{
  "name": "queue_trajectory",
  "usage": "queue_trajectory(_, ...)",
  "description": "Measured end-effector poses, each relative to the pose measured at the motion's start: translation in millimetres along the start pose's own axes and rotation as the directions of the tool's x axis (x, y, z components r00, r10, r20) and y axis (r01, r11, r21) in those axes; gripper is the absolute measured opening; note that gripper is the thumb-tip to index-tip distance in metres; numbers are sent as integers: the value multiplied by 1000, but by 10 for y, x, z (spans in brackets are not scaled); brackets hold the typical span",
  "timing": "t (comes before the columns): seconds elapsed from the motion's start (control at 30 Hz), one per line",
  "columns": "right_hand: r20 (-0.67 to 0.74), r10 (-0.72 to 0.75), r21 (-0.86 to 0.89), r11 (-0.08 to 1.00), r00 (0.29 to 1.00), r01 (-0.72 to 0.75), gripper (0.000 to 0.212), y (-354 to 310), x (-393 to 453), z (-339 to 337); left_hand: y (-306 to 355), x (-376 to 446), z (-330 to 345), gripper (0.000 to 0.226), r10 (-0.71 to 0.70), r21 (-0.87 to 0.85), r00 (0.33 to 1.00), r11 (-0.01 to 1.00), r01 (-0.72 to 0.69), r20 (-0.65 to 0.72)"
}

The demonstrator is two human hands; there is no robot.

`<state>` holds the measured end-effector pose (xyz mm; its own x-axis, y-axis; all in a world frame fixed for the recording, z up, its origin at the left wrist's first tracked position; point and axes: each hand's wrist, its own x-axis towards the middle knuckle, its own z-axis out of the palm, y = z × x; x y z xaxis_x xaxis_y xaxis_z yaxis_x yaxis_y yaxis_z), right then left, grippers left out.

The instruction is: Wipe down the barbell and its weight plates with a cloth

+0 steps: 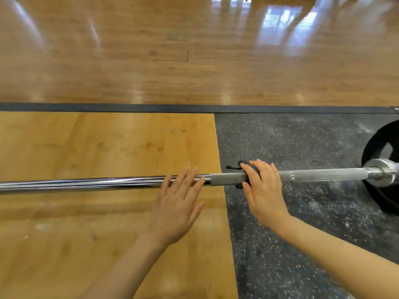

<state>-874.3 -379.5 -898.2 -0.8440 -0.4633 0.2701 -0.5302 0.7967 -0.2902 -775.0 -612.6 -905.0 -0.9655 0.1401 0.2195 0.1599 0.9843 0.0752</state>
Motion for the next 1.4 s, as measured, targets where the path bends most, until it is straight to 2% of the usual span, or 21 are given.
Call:
queue_trajectory(0.13,-67,-7,29,1000,998,9,44,14,53,57,67,-34,120,57,-52,79,999,996,52,-6)
queue_trajectory(0.33,-73,-20,44,999,997,24,45,18,188,40,-12,61,168,56,-50,155,998,987,54,-32)
queue_trajectory(0.67,69,-68,135,989,995,58,31,142,562,-75,-112,326,226,51,-78,138,990,986,94,-114)
queue_trajectory(0.77,16,-166,172,972,986,161,31,136,675,-82,-163,421,223,49,-81,120,987,988,98,-141)
queue_trajectory(0.87,-105,-262,152,949,959,276,34,25,828,-40,-203,524,222,50,-85,103,983,989,103,-161)
queue_trajectory(1.0,-155,-282,173,936,947,307,36,-182,989,100,-284,634,205,60,-75,101,987,991,89,-139)
queue_trajectory(1.13,-105,-365,97,922,925,375,43,-220,989,284,-368,731,261,71,-68,152,995,985,79,-75)
queue_trajectory(1.3,-116,-311,-94,949,943,302,59,-38,1024,379,-450,859,366,82,-86,202,995,975,95,-52)
queue_trajectory(1.4,-104,-302,-126,949,948,288,64,-36,1123,437,-561,895,354,76,-121,205,991,970,130,-60)
